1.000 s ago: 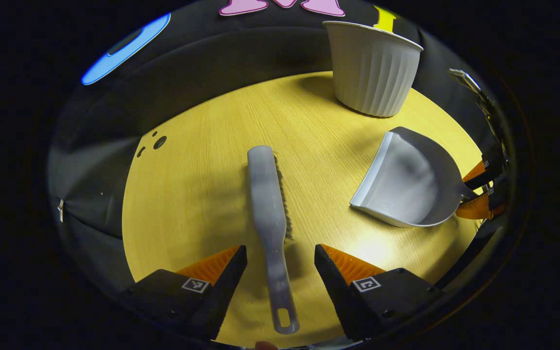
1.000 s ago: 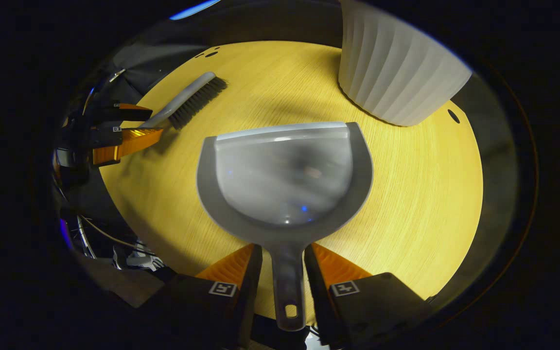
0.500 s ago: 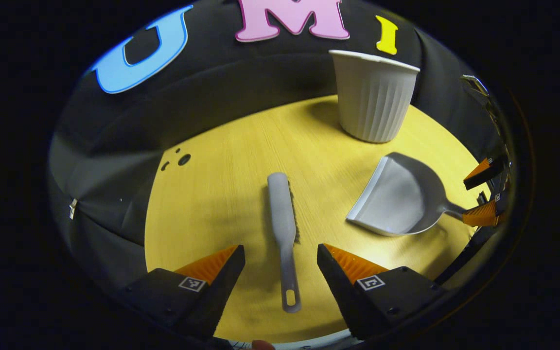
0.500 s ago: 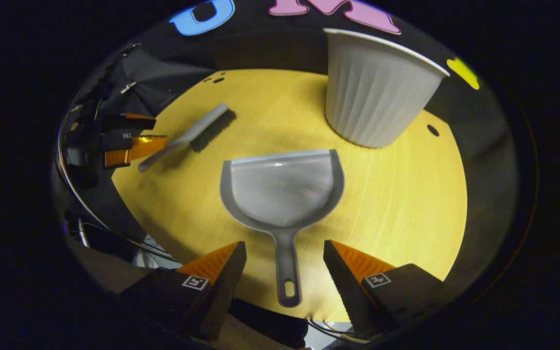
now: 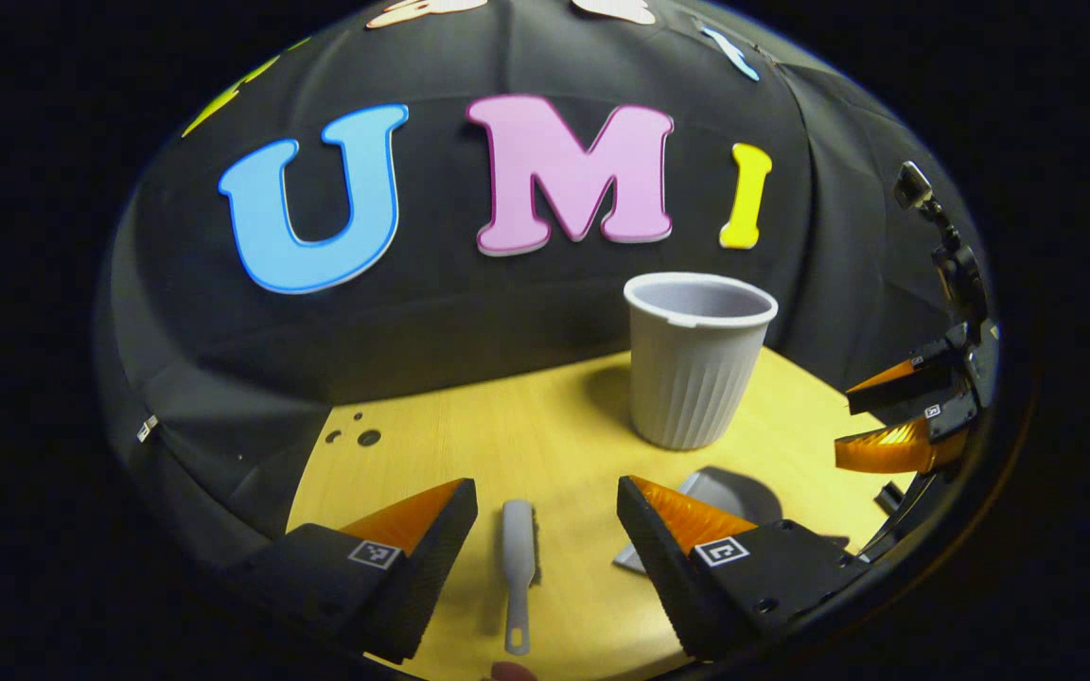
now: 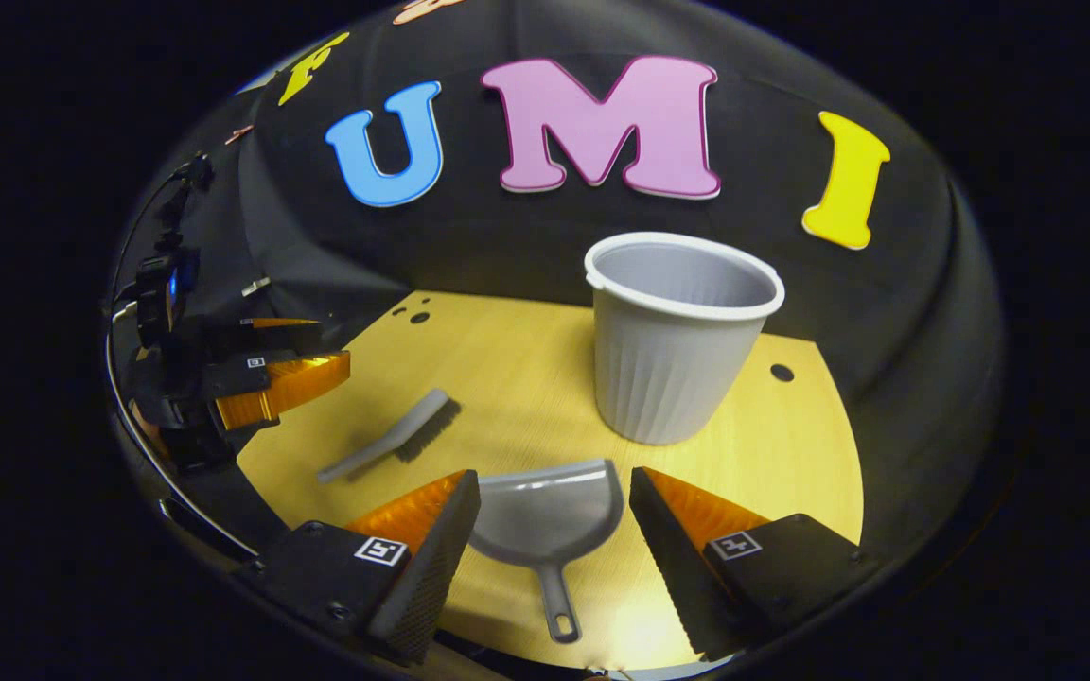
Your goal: Pick up the small broom and dustpan from the desktop, sweep the trash into the dustpan with the broom, and then empty the trash into the garbage bin.
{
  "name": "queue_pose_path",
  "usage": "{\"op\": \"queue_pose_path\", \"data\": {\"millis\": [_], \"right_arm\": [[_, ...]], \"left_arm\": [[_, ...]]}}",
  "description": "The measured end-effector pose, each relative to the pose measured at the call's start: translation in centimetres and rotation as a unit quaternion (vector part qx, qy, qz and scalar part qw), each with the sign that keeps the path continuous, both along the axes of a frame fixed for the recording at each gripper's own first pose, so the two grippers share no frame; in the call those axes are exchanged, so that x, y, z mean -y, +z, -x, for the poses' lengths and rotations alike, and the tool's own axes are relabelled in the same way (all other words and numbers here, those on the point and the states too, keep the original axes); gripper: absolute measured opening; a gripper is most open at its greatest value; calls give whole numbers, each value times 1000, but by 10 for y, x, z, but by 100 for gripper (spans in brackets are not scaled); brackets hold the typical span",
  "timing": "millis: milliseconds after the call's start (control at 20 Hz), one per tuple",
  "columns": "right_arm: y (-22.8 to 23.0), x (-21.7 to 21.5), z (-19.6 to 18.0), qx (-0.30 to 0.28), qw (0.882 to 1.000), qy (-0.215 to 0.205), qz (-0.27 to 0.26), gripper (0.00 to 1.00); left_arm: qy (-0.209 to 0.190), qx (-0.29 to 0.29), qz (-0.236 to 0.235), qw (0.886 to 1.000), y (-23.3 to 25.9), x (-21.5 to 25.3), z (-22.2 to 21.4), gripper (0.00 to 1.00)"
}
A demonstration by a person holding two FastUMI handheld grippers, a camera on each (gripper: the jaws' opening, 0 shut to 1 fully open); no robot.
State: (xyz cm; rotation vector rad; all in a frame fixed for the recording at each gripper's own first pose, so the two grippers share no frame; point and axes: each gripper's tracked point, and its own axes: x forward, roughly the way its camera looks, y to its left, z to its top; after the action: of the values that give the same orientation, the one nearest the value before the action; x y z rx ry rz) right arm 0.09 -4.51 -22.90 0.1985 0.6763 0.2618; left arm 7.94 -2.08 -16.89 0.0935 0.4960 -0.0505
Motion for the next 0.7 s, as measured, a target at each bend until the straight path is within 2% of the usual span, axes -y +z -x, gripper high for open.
{"op": "queue_pose_path", "data": {"millis": [200,400,500,700], "right_arm": [[42,18,-18,68,997,-33,12,99],[80,29,-31,135,989,-50,33,99],[93,35,-32,165,984,-58,43,99],[116,33,-39,180,981,-69,26,98]], "left_arm": [[10,46,23,999,36,17,-8,96],[32,90,58,994,64,16,-5,96],[38,104,60,992,72,12,0,96],[32,123,57,990,88,12,-4,97]]}}
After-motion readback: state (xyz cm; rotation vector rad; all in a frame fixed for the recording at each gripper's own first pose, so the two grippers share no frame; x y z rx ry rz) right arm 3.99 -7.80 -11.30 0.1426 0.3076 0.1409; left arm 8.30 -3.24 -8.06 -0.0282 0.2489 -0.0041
